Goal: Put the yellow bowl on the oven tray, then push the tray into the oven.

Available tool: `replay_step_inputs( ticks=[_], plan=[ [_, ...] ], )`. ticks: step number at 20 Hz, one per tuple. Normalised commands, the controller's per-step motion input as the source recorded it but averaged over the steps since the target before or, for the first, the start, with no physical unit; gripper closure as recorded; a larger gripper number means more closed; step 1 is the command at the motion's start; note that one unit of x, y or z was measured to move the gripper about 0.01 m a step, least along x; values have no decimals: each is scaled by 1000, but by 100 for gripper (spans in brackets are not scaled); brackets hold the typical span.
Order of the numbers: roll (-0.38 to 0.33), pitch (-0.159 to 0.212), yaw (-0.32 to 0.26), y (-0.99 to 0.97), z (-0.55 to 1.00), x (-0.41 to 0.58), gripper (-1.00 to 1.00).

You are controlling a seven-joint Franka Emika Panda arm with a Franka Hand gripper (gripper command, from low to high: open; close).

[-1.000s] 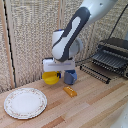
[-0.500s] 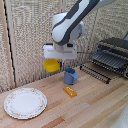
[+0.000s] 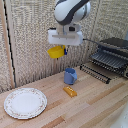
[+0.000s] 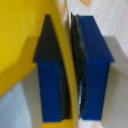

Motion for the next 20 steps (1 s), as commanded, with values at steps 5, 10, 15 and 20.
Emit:
replay_step_inputs(
  ticks=[5, 10, 15, 20],
  plan=[
    [28, 107, -208, -589, 693, -4, 100],
    [12, 43, -201, -633, 451, -19, 100],
    [1, -26, -139, -808, 178, 0, 100],
    [13, -68, -78, -935, 66, 69, 100]
  ],
)
